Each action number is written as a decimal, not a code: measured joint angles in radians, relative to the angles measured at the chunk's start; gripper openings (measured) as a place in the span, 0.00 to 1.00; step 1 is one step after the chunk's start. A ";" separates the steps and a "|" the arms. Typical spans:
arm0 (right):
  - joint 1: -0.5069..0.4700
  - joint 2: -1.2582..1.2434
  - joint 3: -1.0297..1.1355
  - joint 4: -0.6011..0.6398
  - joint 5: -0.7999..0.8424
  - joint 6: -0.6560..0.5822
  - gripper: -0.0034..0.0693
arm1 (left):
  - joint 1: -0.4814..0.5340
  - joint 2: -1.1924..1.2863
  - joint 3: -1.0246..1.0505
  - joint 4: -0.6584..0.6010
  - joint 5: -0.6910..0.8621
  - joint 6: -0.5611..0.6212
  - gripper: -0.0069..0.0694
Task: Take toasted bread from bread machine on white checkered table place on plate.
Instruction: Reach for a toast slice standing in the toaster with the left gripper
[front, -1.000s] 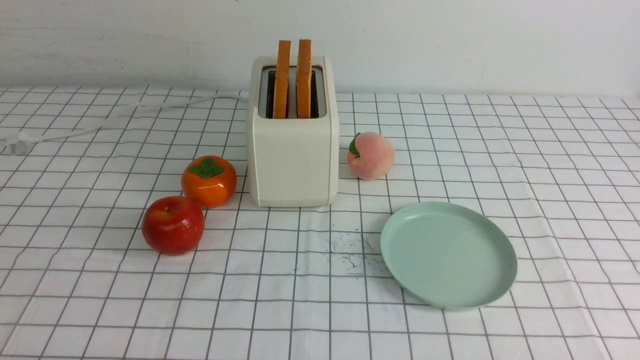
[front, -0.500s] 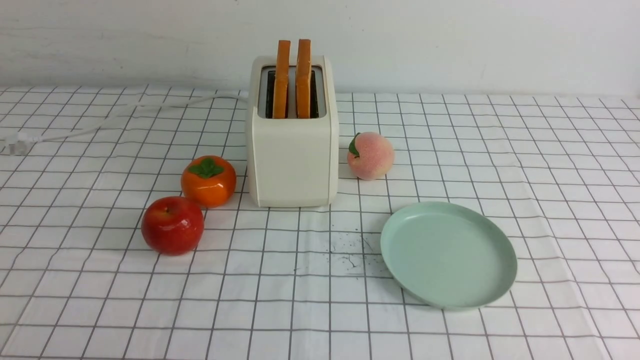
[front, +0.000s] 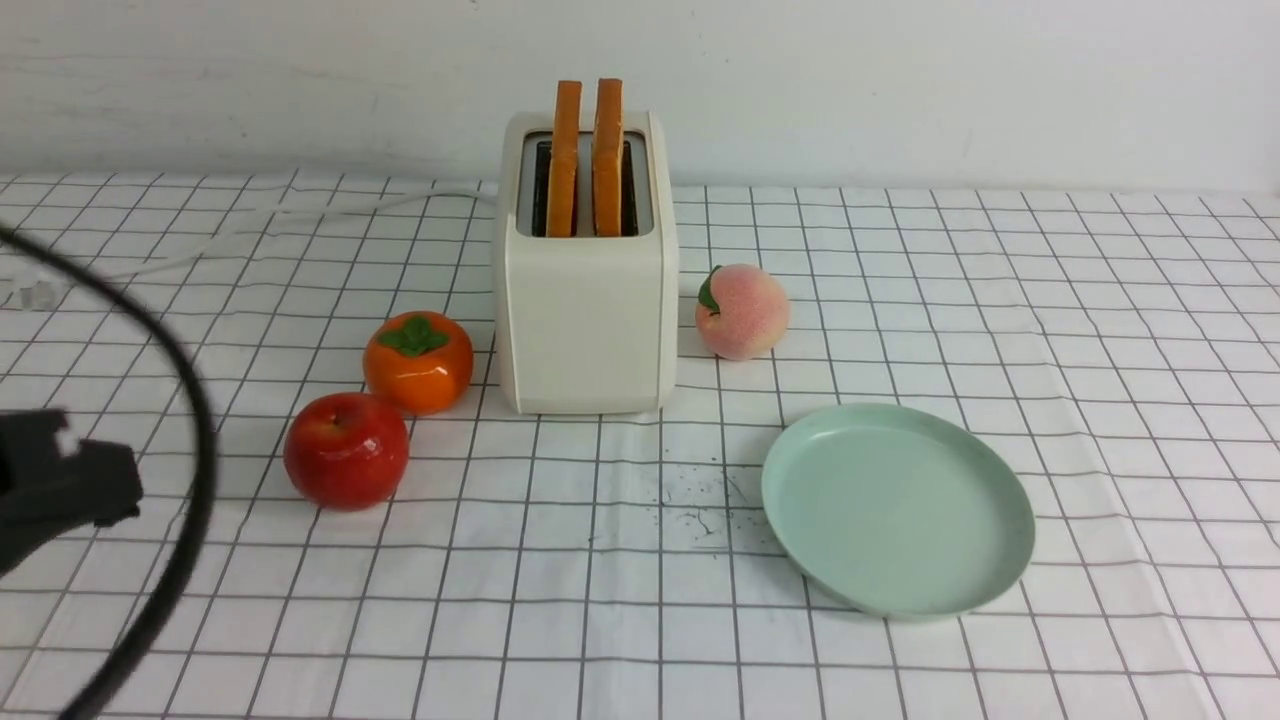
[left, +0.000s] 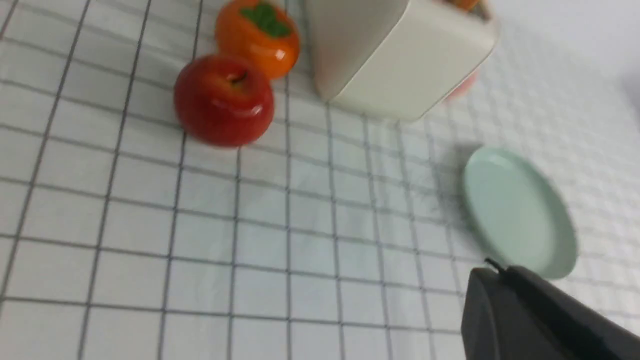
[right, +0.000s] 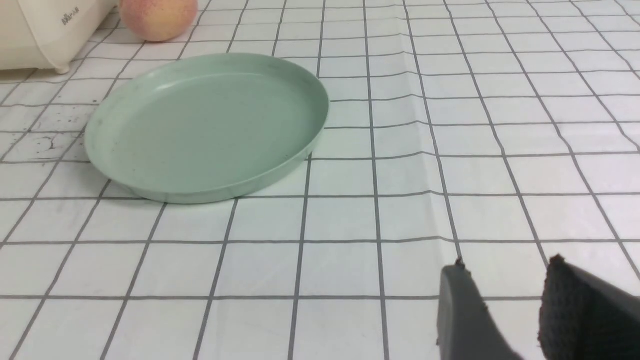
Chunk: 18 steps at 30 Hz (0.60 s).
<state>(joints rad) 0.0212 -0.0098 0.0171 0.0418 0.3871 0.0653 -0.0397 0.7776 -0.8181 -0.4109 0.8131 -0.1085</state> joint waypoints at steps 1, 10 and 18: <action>0.000 0.000 0.000 0.000 0.000 0.000 0.38 | 0.000 0.103 -0.070 0.017 0.040 0.007 0.07; 0.000 0.000 0.000 0.000 0.000 0.000 0.38 | -0.212 0.595 -0.495 0.134 0.063 -0.018 0.07; 0.000 0.000 0.000 0.000 0.000 0.000 0.38 | -0.343 0.920 -0.951 0.373 0.028 -0.159 0.12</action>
<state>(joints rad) 0.0212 -0.0098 0.0171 0.0418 0.3871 0.0653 -0.3830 1.6971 -1.7690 -0.0379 0.8415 -0.2676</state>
